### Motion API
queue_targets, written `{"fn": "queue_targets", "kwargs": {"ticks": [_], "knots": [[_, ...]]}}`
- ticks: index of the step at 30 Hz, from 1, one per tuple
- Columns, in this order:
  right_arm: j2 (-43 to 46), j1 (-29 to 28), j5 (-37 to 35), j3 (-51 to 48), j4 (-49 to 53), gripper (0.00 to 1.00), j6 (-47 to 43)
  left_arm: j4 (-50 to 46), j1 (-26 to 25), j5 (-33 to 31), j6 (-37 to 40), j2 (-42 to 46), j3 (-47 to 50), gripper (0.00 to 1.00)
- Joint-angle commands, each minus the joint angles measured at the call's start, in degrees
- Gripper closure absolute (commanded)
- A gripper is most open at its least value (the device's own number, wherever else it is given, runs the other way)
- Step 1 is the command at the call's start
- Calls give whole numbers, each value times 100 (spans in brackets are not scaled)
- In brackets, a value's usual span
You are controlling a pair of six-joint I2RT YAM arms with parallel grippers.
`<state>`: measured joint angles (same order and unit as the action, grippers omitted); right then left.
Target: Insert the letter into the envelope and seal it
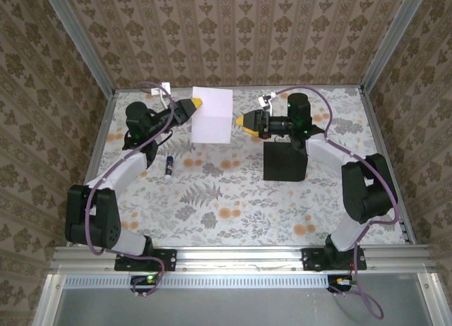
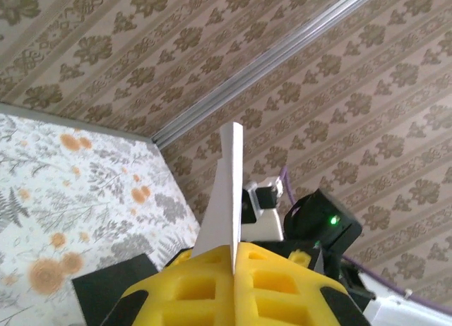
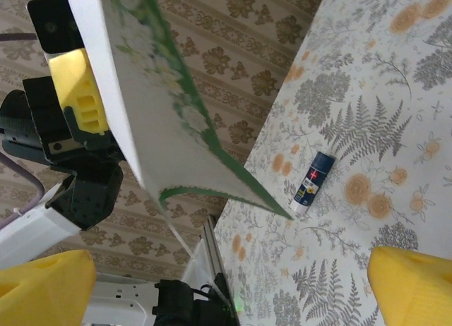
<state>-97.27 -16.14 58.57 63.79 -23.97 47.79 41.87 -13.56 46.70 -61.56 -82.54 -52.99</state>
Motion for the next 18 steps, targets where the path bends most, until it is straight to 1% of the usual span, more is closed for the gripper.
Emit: {"fn": "queue_targets", "kwargs": {"ticks": [1,4,5,7,9,13,15,18], "knots": [[115,8,14,-128,-776,0,159,-159,-93,-642,-15,234,30,100],[232,-21,-161,-295,-941,0,290,-764,-193,-943,440,449,7,100],[259,-36,-174,-364,-1058,0,376,-802,-199,-1178,478,492,30,100],[349,-53,-324,-534,-1230,0,611,-777,-208,-1405,424,567,106,100],[472,-68,-758,-828,-1486,0,1006,-803,-208,-1763,311,653,210,100],[550,-265,-1735,-1509,-2486,0,2105,-728,-261,-2457,-58,729,448,100],[548,-469,-2128,-1652,-2658,0,2436,-661,-301,-2794,-248,766,541,100],[586,-885,-2720,-1642,-2565,0,2671,-679,-375,-3197,-470,797,555,100]]}}
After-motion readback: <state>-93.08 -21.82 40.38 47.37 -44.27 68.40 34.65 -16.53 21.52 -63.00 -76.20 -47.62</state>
